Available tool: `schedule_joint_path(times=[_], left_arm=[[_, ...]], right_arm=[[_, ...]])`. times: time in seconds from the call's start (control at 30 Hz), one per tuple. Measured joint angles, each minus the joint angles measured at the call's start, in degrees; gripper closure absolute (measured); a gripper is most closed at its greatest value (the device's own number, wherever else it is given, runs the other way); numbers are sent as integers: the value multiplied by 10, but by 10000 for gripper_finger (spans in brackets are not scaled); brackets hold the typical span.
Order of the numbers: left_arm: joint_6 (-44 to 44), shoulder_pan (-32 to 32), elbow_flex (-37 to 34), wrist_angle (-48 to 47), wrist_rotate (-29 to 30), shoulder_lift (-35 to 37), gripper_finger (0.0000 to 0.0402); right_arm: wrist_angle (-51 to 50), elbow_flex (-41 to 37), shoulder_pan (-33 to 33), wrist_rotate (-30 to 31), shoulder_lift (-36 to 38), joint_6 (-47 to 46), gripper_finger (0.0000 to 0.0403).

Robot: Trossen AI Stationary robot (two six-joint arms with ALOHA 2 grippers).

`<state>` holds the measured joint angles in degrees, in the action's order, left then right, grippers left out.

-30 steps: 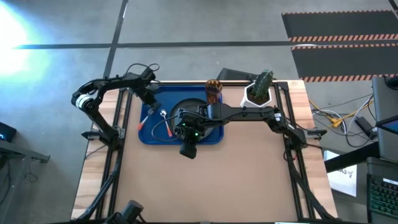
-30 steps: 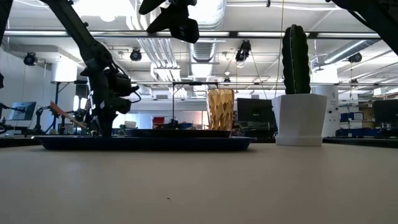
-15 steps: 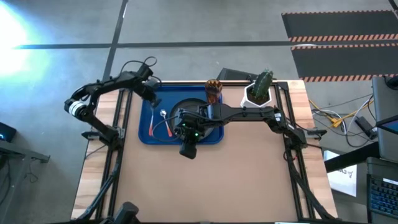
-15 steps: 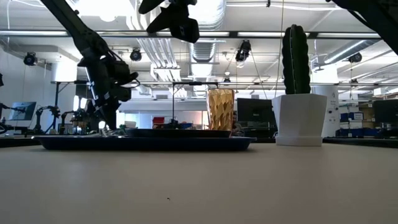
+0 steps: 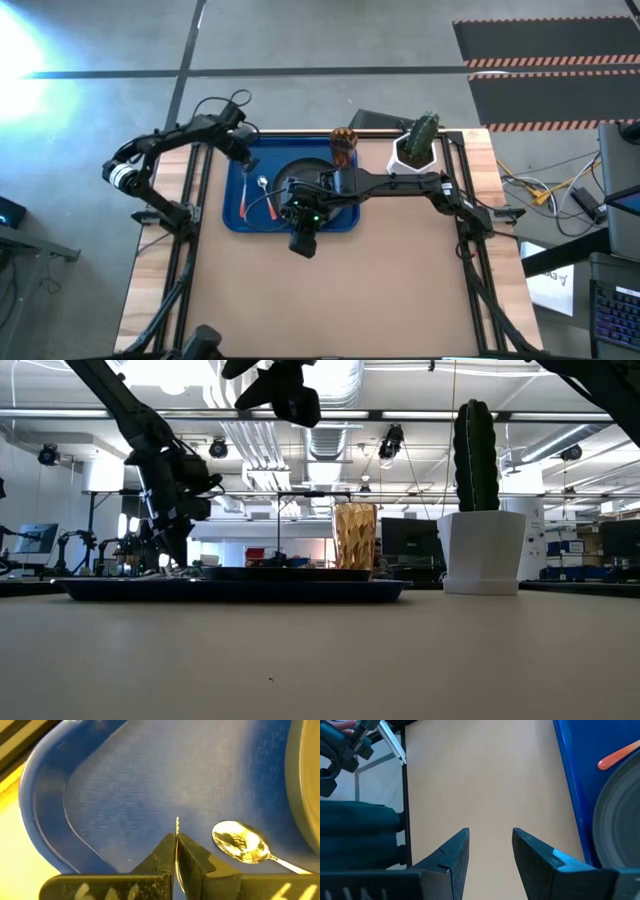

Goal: Pick and place plate/cup/fork/spoon on tray
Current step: Put the orange fork on the blue tray to the left of the orange spoon, then adjust the orange spoon on the blue tray

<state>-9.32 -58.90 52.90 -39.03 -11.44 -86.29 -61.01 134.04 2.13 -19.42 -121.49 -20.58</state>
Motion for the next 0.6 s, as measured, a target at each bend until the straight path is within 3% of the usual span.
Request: schedule_joint_path(times=[0.33,0.6], left_arm=[[-4,0,0,-8,0,2,395],[-1,0,0,-9,0,2,320]], right_arm=[[0,0,0,0,0,2,264],[0,0,0,0,0,2,264]])
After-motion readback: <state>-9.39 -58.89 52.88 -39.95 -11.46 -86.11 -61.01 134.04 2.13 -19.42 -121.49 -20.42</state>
